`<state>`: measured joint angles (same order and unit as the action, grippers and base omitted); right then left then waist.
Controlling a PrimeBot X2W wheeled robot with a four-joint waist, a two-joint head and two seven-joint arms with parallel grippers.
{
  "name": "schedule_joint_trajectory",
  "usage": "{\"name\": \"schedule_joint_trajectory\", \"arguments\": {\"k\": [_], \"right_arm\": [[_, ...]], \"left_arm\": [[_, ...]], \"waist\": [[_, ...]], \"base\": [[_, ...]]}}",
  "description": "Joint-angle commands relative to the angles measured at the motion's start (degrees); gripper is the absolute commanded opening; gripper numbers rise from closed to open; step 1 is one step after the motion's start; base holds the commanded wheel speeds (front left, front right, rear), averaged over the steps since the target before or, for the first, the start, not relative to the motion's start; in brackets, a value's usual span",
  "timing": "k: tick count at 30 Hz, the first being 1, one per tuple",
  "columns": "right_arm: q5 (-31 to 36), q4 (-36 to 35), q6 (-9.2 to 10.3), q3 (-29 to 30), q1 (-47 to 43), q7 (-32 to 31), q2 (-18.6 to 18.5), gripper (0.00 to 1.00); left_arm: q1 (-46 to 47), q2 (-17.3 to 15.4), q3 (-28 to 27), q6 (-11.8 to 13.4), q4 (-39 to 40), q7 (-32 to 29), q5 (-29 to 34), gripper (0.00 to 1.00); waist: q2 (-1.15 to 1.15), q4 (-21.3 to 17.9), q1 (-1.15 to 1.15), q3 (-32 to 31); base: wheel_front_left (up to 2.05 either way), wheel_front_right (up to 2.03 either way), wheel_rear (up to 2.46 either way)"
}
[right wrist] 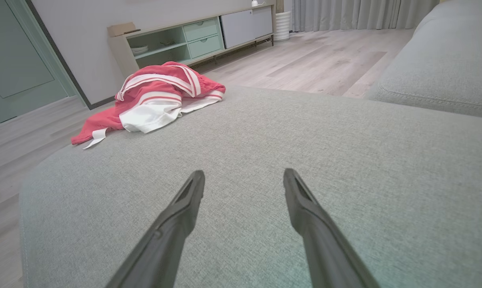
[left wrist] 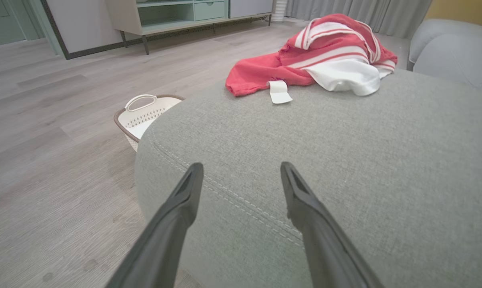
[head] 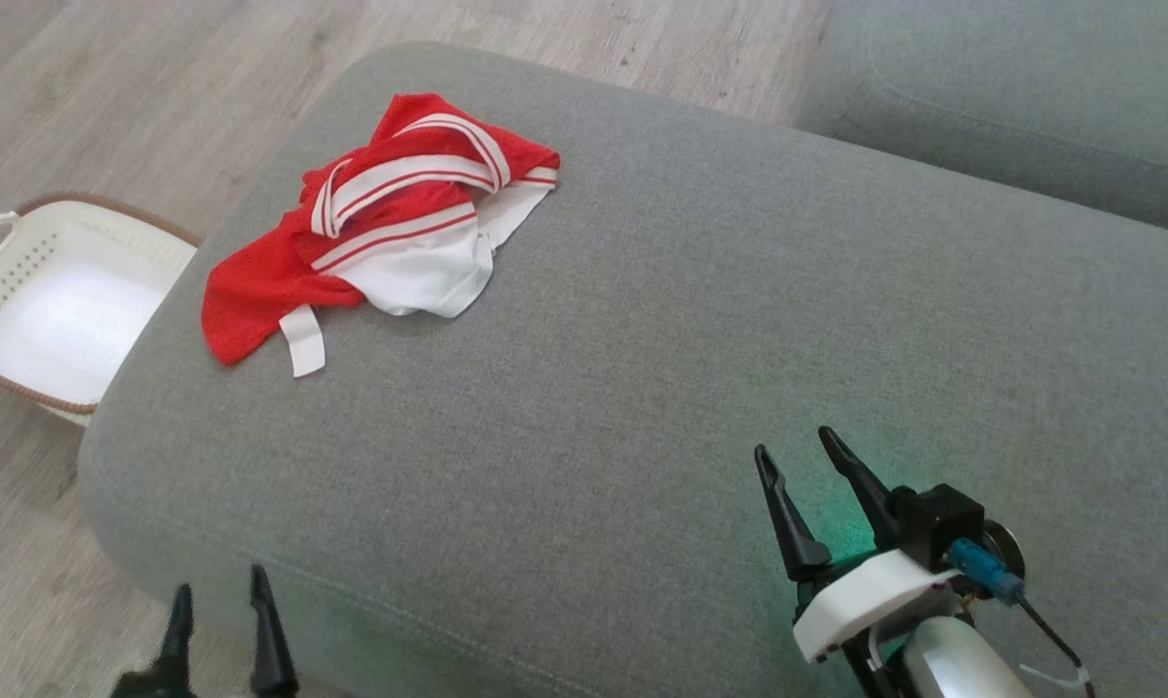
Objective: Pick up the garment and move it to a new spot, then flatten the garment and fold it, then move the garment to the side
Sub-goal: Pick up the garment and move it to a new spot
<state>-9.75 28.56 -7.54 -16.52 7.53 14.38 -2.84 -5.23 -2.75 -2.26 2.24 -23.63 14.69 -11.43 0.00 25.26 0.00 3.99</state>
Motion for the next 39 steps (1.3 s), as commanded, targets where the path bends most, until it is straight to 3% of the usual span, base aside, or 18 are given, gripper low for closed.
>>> {"name": "schedule_joint_trajectory", "arguments": {"k": [1, 7, 10, 17, 28, 34, 38, 39], "right_arm": [[0.2, -1.2, 0.05, -1.0, 1.7, 0.6, 0.0, 1.0], [1.3, -2.4, 0.05, 0.6, 3.6, 0.6, -0.1, 1.0], [1.5, -3.5, 0.05, 1.8, 4.6, 0.6, -0.5, 1.0], [2.1, -6.8, 0.05, 3.2, 8.0, 0.6, -3.0, 1.0], [2.3, -9.6, 0.05, 5.4, 11.3, 0.6, -6.5, 1.0], [2.5, -10.4, 0.05, 6.2, 12.2, 0.6, -8.1, 1.0], [2.5, -10.5, 0.05, 6.6, 12.3, 0.6, -8.1, 1.0], [2.5, -10.5, 0.05, 6.7, 12.3, 0.6, -8.0, 1.0]], "left_arm": [[2.8, -0.1, -3.3, -0.6, 2.9, 0.3, -0.6, 1.0], [9.8, -0.4, -9.2, -5.8, 8.4, 0.3, -2.0, 1.0], [13.4, -1.3, -10.6, -6.9, 9.0, 0.3, -2.5, 1.0], [28.0, -9.6, -8.0, -9.4, 2.0, 0.3, -3.1, 1.0], [44.5, -19.1, 2.4, -9.7, -14.1, -3.2, -8.2, 1.0], [49.7, -21.6, 2.8, -6.1, -26.6, -6.1, -6.4, 1.0], [51.5, -21.8, 3.0, -6.1, -32.4, -7.1, -6.8, 1.0], [51.8, -21.9, 3.2, -6.2, -33.3, -6.6, -6.8, 0.6]], "waist": [[0.0, -0.1, 0.0, 0.8], [0.0, -2.2, 0.0, 5.2], [0.0, -3.1, 0.0, 7.2], [0.0, -7.2, 0.0, 13.9], [0.0, -13.5, 0.0, 22.8], [0.0, -15.5, 0.0, 25.5], [0.0, -16.2, 0.0, 25.8], [0.0, -16.3, 0.0, 25.7]], "base": [[0.0, 0.0, 0.0], [0.0, 0.0, 0.0], [0.0, 0.0, 0.0], [0.0, 0.0, 0.0], [0.0, 0.0, 0.0], [0.0, 0.0, 0.0], [0.0, 0.0, 0.0], [0.0, 0.0, 0.0]]}}
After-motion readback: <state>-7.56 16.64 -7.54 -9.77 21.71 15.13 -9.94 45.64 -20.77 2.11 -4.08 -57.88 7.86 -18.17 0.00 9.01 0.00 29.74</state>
